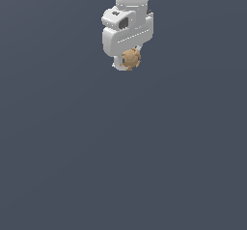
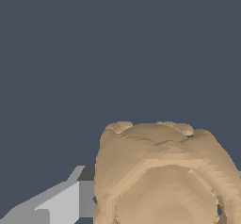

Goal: Pick up the object and move it to a goal position.

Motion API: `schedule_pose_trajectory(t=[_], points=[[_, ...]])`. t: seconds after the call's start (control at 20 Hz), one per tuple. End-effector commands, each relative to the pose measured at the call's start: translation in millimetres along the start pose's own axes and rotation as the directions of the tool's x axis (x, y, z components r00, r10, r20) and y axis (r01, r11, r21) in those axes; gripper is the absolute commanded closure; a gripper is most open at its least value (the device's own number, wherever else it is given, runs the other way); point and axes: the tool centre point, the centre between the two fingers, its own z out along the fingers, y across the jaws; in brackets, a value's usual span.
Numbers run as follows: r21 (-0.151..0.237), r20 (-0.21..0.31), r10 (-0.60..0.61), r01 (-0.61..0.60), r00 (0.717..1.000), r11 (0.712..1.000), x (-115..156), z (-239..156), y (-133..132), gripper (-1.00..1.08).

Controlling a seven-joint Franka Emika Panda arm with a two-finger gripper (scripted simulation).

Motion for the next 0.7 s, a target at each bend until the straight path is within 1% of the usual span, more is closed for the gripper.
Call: schedule_pose_trajectory(t=[0.0, 0.35, 0.65], points=[[0.001, 0.001, 0.000, 0.000, 1.000, 1.000, -1, -24, -3, 1.08], [0.000, 0.001, 0.001, -0.001, 1.000, 1.000, -1, -73, -9, 1.08], [0.000, 0.002, 0.002, -0.002, 1.000, 1.000, 0, -96, -10, 1.08]])
